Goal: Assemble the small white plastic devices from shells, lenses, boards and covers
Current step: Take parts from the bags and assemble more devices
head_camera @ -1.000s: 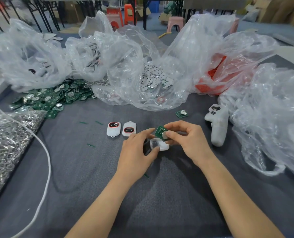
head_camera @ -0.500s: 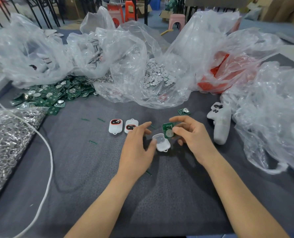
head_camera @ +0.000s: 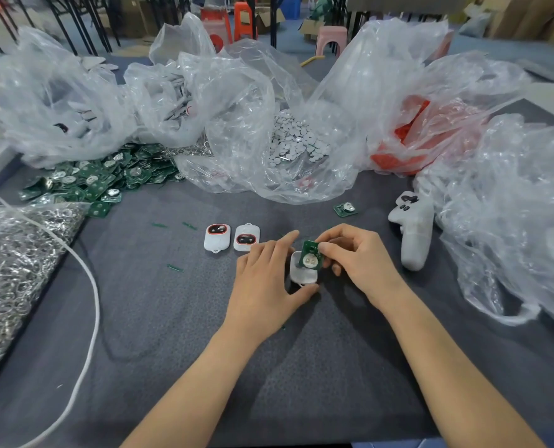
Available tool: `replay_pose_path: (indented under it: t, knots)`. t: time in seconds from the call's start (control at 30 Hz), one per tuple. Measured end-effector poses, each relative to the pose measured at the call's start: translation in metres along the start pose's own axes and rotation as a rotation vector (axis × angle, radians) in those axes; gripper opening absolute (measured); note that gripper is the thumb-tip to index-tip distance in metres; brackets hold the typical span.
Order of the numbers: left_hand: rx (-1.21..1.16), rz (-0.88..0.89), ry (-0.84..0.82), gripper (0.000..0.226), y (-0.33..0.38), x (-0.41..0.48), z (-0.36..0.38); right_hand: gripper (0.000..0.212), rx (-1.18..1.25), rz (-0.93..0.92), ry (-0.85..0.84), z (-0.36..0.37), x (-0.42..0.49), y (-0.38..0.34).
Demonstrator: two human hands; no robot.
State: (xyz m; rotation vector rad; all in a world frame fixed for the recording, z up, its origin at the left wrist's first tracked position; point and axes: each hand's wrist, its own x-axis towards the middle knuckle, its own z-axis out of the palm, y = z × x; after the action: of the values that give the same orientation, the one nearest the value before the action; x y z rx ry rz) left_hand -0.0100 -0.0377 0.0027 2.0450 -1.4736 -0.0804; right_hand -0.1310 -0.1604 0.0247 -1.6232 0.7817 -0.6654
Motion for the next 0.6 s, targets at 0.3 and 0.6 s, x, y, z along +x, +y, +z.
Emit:
replay_pose_path:
  t: [0.3, 0.6]
  knots:
    - [-0.014, -0.011, 0.001, 0.082, -0.0023, 0.0005, 0.0021, 0.008, -0.053, -0.007, -0.032, 0.0043, -0.0024, 0.0006]
    - [-0.028, -0.021, -0.002, 0.083, -0.0029, 0.0005, 0.0024, 0.013, -0.202, -0.069, -0.012, 0.0063, -0.0039, 0.0009]
